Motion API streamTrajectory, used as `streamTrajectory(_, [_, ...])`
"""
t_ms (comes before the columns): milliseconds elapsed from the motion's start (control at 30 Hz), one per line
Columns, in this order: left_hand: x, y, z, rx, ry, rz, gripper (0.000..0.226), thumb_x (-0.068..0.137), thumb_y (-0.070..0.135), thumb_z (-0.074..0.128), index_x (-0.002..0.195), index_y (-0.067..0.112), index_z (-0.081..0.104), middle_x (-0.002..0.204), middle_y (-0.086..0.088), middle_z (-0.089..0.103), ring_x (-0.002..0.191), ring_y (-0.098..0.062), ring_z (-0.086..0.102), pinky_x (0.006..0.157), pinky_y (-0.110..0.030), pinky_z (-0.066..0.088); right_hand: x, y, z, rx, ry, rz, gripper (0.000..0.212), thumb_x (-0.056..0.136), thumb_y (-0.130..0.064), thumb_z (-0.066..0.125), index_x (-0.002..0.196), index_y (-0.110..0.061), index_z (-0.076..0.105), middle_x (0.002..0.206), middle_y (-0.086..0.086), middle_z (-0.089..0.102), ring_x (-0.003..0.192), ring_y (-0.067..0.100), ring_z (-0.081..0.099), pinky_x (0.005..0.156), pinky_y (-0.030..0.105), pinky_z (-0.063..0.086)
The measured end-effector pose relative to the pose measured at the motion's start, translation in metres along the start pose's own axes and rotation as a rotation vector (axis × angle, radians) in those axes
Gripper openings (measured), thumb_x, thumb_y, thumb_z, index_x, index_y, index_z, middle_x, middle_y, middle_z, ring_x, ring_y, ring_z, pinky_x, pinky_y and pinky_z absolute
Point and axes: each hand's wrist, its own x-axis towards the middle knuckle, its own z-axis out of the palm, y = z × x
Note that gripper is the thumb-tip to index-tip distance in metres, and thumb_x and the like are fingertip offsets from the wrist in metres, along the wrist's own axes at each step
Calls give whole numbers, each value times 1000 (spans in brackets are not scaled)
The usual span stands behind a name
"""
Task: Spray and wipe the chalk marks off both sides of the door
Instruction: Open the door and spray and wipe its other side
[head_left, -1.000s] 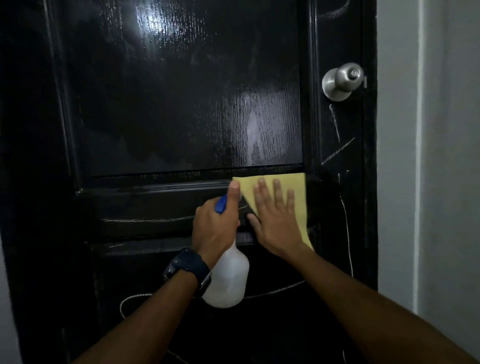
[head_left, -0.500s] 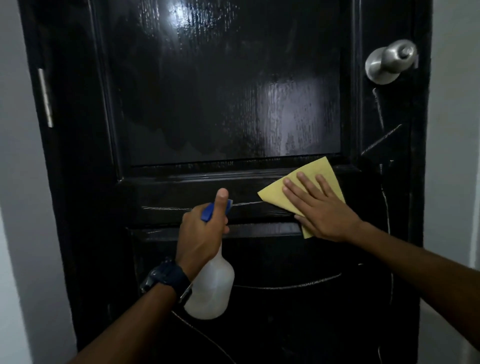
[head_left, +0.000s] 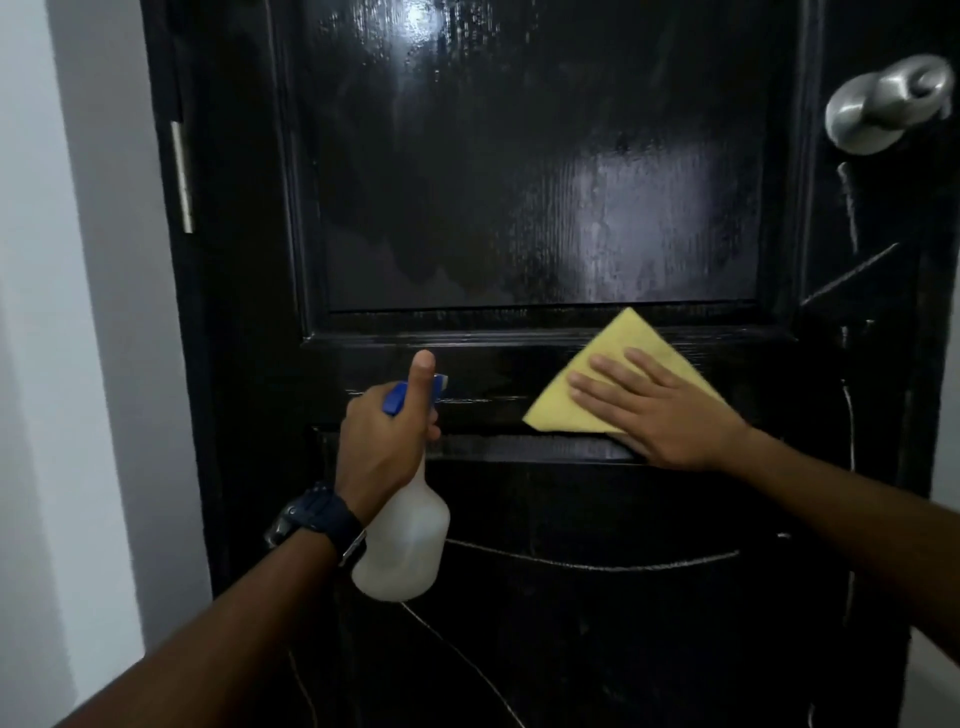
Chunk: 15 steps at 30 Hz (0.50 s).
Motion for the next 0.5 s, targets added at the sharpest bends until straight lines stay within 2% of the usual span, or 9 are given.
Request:
streamTrajectory(133, [-1, -18, -35, 45, 32, 21, 99, 82, 89, 25, 70, 2, 69, 61, -9, 67, 56, -13, 65, 57, -15, 50, 2, 4, -3, 5, -26, -57, 61, 106, -44, 27, 160, -17, 21, 168, 1, 15, 155, 30, 10, 120, 59, 21])
streamTrajectory(267, [2, -35, -62, 60, 73, 4, 97, 84, 87, 26, 71, 1, 68, 61, -10, 67, 57, -23, 67, 64, -33, 56, 69, -24, -4, -35, 34, -74, 60, 106, -44, 26, 160, -18, 21, 168, 0, 16, 155, 30, 9, 121, 59, 17])
streamTrajectory(333, [2, -40, -68, 80, 78, -3, 97, 85, 86, 24, 66, 0, 65, 60, -10, 67, 57, -25, 66, 65, -37, 55, 118, -53, -5, -30, 85, -66, 59, 107, -44, 25, 160, -18, 23, 167, 0, 19, 155, 30, 11, 122, 58, 14])
streamTrajectory(433, [3, -49, -76, 112, 88, -6, 102, 82, 91, 20, 64, 1, 65, 61, -11, 68, 57, -27, 64, 61, -34, 52, 186, -104, -12, -5, 107, -32, 60, 105, -43, 27, 159, -18, 25, 166, 1, 22, 154, 31, 14, 123, 57, 11])
streamTrajectory(500, [0, -52, -82, 128, 100, -36, 104, 80, 93, 19, 66, 1, 66, 62, -11, 69, 59, -27, 65, 61, -30, 50, 203, -121, -15, 16, 88, -2, 60, 105, -44, 25, 159, -18, 24, 167, 2, 20, 155, 31, 11, 123, 57, 9])
